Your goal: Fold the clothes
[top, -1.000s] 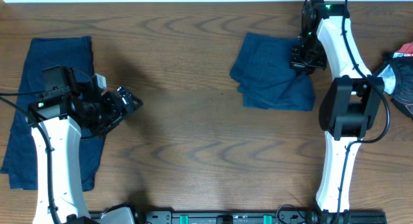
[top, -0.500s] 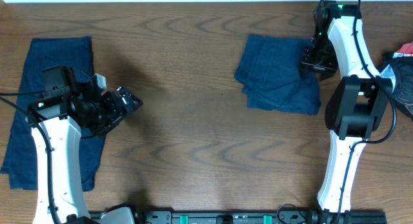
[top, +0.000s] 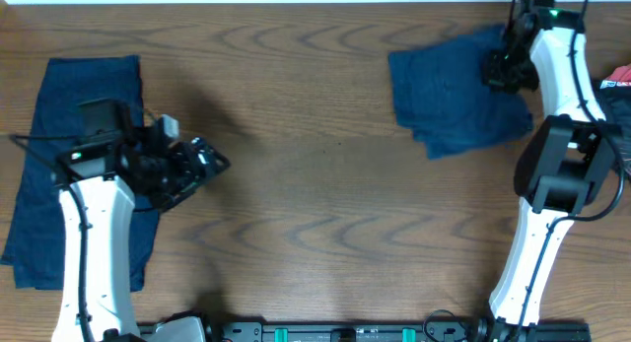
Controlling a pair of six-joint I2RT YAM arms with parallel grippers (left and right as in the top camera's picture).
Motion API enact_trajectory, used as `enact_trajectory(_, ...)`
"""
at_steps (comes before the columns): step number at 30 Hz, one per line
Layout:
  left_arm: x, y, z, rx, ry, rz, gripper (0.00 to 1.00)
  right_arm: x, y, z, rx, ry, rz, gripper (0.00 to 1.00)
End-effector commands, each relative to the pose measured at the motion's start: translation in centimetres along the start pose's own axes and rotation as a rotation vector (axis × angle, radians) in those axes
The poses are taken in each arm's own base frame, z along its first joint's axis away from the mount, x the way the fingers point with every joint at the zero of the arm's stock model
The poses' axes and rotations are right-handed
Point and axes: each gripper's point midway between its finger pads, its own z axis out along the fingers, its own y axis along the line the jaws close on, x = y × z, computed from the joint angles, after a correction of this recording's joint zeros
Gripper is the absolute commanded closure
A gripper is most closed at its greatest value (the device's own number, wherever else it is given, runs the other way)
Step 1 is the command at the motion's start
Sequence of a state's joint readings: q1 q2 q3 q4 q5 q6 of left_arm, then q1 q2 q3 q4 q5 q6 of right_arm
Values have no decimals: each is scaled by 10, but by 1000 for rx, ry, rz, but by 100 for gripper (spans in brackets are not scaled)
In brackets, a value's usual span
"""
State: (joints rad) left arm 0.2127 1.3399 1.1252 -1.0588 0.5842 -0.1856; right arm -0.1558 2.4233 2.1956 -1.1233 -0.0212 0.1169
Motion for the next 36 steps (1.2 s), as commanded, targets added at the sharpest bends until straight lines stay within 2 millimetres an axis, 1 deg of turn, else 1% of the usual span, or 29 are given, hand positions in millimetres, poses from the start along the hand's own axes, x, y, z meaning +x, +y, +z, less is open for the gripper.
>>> enact_trajectory(1, 19, -13, 14, 15, 75, 44, 4, -26, 11, -3, -91, -107, -162, 95)
enact_trajectory(2, 23, -17, 16, 17, 87, 63, 4, -34, 16, -4, -100, -143, -196, 79)
enact_trajectory(3, 26, -22, 19, 19, 98, 83, 3, -39, 18, -4, -100, -164, -218, 40)
enact_trajectory(5, 33, -32, 24, 25, 117, 127, 3, -43, 24, -5, -90, -187, -237, 1)
enact_trajectory(8, 36, -42, 29, 35, 120, 163, 3, -42, 24, -8, -81, -182, -202, 1)
enact_trajectory(11, 28, -50, 32, 53, 86, 179, 2, -40, 15, -19, -60, -174, -97, 1)
enact_trajectory(13, 18, -56, 34, 78, 50, 191, 2, -42, 11, -34, -61, -190, -54, 1)
enact_trajectory(15, 11, -67, 39, 135, 45, 207, 2, -45, 5, -54, -61, -218, -36, 1)
enact_trajectory(17, 6, -76, 47, 196, 60, 215, 2, -47, -5, -82, -43, -257, -1, 1)
enact_trajectory(18, 4, -78, 52, 212, 71, 215, 2, -48, -10, -100, -42, -282, 9, 1)
enact_trajectory(19, 2, -80, 59, 224, 84, 215, 2, -49, -15, -120, -39, -314, 26, 1)
enact_trajectory(20, 0, -80, 67, 233, 97, 214, 3, -50, -19, -135, -37, -340, 34, 1)
enact_trajectory(22, -2, -79, 82, 241, 126, 210, 2, -49, -29, -173, -20, -403, 54, 1)
enact_trajectory(24, -4, -82, 97, 267, 156, 210, 2, -41, -35, -209, -19, -447, 63, 1)
enact_trajectory(26, -6, -94, 109, 346, 177, 243, 2, -27, -37, -238, -18, -466, 68, 1)
enact_trajectory(28, -10, -108, 119, 431, 182, 277, 2, -10, -33, -260, -36, -468, 57, 1)
enact_trajectory(30, -14, -122, 129, 506, 185, 299, 2, 6, -25, -280, -70, -470, 35, 1)
enact_trajectory(33, -17, -131, 148, 534, 188, 295, 2, 27, -10, -307, -128, -483, 9, 1)
enact_trajectory(36, -15, -139, 169, 551, 203, 290, 2, 44, 10, -337, -190, -529, -33, 1)
